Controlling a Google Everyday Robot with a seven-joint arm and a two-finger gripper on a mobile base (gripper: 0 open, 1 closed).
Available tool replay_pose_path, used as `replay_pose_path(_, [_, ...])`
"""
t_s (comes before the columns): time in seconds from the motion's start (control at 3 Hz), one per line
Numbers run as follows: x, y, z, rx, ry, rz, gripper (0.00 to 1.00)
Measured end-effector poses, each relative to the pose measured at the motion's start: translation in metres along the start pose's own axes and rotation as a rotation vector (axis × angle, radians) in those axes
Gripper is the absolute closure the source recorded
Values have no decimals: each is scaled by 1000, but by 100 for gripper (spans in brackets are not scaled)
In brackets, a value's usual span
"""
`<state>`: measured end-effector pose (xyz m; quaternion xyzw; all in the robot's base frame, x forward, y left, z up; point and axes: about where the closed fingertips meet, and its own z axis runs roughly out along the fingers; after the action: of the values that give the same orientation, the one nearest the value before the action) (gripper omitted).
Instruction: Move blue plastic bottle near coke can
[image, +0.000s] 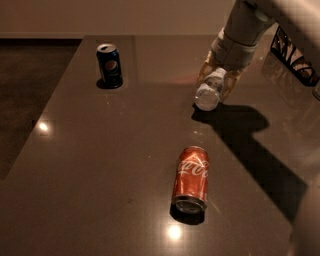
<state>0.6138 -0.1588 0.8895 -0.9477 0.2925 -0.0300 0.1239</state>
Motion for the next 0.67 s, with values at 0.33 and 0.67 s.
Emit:
replay_pose_path(0.33, [-34, 18, -8, 23, -17, 45, 100])
replay_pose_path(0.67, [-63, 38, -8, 31, -36, 91, 100])
